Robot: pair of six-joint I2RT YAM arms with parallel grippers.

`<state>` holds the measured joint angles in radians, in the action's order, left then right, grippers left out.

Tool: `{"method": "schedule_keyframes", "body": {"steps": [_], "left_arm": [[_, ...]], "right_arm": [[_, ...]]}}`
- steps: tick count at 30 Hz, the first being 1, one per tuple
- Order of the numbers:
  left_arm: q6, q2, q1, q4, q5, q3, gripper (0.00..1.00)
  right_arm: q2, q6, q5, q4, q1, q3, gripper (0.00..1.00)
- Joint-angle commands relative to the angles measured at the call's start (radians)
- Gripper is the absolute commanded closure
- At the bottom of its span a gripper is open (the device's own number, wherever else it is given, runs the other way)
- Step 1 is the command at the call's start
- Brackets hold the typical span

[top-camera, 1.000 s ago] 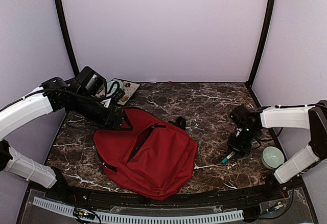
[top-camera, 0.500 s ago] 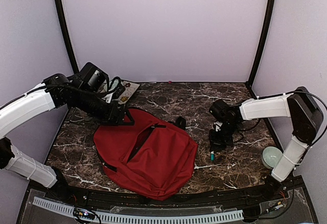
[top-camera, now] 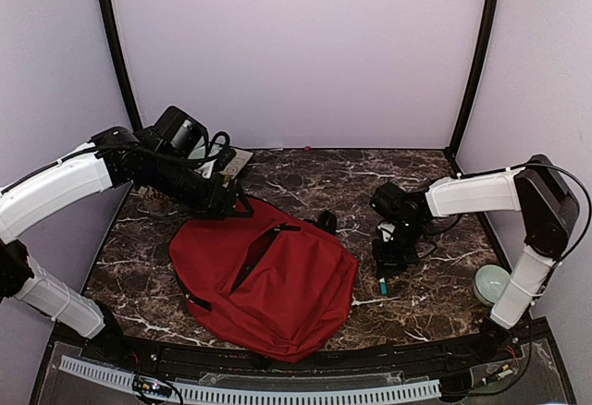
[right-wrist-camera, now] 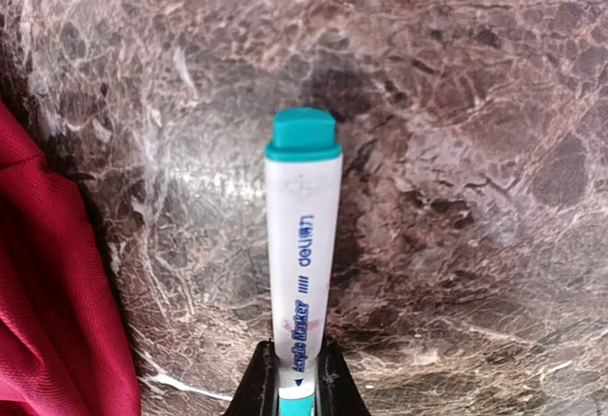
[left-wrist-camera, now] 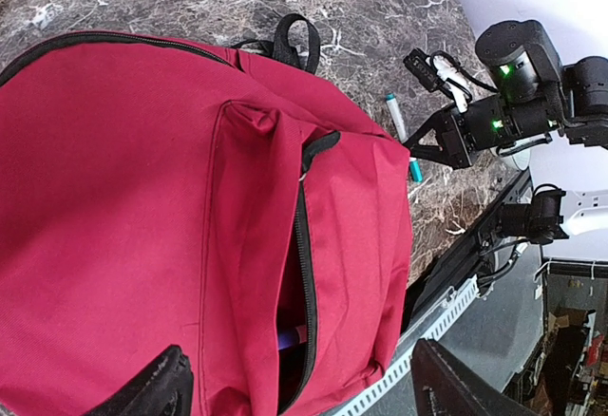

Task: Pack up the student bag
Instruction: Pick up the pen from the center of the board.

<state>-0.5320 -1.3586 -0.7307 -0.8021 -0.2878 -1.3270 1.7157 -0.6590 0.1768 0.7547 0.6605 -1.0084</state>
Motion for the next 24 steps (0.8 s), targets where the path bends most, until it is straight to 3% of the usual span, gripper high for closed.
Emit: {"method": "schedule_keyframes", "body": {"steps": [1, 4, 7, 15, 24], "left_arm": [[-0.016, 0.0, 0.005, 0.029, -0.027, -0.034, 0.19], [-0.02, 0.002, 0.007, 0.025, -0.024, -0.033, 0.19], [-0.027, 0.008, 0.006, 0.027, -0.022, -0.028, 0.19], [-0.054, 0.025, 0.006, 0.039, -0.021, -0.008, 0.2], [-0.081, 0.048, 0.006, 0.066, -0.018, 0.027, 0.2]], "right_arm": [[-0.019, 0.024, -0.039, 0.038, 0.012, -0.009, 0.83], [-0.008, 0.041, -0.054, 0.051, 0.018, -0.019, 0.56], [0.021, 0.053, -0.075, 0.067, 0.02, -0.042, 0.53], [0.074, 0.065, -0.102, 0.084, 0.028, -0.089, 0.65], [0.074, 0.124, -0.042, 0.054, 0.03, -0.092, 0.96]]}}
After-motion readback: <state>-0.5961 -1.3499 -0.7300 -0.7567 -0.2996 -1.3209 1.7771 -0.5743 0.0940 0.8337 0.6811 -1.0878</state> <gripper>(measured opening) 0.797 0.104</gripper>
